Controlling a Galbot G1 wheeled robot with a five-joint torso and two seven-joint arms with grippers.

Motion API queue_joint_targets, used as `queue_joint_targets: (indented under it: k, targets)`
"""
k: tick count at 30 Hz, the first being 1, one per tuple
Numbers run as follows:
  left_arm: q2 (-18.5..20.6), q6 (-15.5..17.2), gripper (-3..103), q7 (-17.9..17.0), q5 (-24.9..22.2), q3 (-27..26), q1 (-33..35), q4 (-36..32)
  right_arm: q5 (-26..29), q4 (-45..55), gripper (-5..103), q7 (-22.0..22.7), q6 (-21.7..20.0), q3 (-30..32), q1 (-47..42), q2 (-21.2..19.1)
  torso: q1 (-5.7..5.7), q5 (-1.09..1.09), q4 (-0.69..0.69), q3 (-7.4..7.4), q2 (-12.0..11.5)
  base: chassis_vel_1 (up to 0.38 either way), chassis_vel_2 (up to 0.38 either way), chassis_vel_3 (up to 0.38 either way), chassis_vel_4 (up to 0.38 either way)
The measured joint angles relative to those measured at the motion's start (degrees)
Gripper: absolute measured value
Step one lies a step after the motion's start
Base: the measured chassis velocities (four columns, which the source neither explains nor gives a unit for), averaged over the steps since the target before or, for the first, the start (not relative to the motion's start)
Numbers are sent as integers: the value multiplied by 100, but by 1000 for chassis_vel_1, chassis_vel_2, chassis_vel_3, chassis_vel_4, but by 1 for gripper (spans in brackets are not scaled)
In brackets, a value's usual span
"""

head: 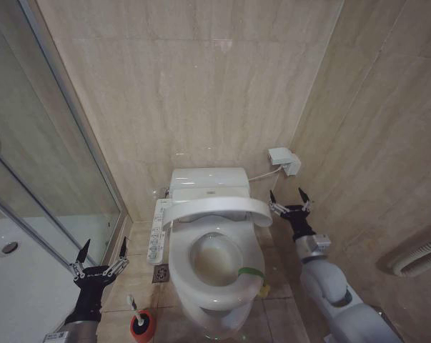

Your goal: Open the toilet lid, clean the toilet bowl with a toilet brush, close the toilet lid, and flush.

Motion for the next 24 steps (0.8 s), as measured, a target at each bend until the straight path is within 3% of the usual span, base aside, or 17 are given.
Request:
queue_joint_targets:
  k: [13, 19, 24]
  targets:
    - [0, 0, 96, 0, 0, 0, 0, 0, -480, 248, 100, 229, 47, 198, -529, 560, 0, 0, 0, 0, 0, 0, 0, 0, 0]
    - [0, 0, 96, 0, 0, 0, 0, 0, -581, 436, 100, 304, 80, 292, -713, 639, 1, 0, 1, 1, 0, 0, 0, 0, 0]
    - [0, 0, 96, 0, 0, 0, 0, 0, -536, 792, 100, 403, -109, 396, -893, 742, 1, 0, 0, 0, 0, 0, 0, 0, 0]
